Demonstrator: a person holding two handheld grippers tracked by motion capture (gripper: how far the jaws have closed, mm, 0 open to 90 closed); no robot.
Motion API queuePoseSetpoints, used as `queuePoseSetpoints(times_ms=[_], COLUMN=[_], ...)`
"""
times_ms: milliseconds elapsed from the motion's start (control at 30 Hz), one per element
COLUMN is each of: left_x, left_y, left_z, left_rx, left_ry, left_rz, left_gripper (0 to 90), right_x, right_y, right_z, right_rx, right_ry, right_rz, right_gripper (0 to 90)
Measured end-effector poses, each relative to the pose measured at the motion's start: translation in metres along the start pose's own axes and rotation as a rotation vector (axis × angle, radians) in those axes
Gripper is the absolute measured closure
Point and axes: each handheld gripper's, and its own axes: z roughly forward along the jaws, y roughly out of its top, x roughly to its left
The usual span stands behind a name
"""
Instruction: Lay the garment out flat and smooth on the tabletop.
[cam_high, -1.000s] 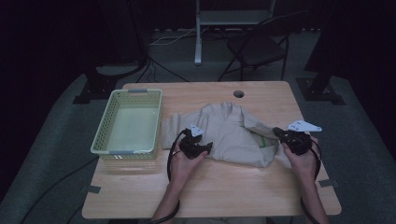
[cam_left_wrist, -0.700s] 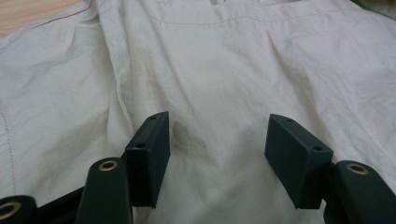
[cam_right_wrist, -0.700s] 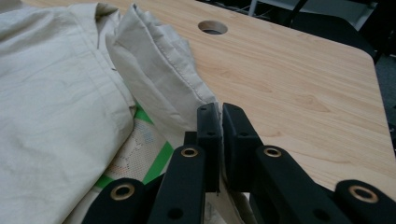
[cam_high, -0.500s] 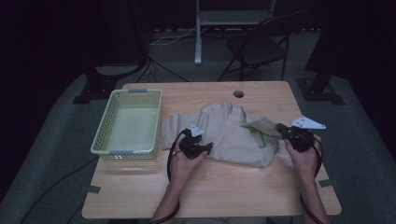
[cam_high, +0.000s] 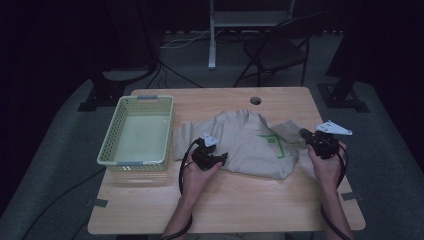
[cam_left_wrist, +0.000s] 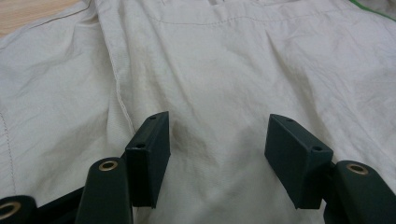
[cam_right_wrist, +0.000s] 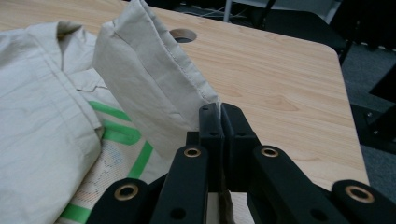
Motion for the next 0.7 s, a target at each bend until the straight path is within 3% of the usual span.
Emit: queuePoseSetpoints(times_ms=[700], left_x=[-0.001], left_y=[0.000], left_z=[0.000], left_rx=[0.000], left_ry=[0.002], left_rz=[0.003], left_gripper=[41.1], right_x=[-0.016], right_y=[-0.006], right_z=[-0.001], right_rx=[0.020], right_ry=[-0.103], right_rz=[0.107], right_gripper=[88.4])
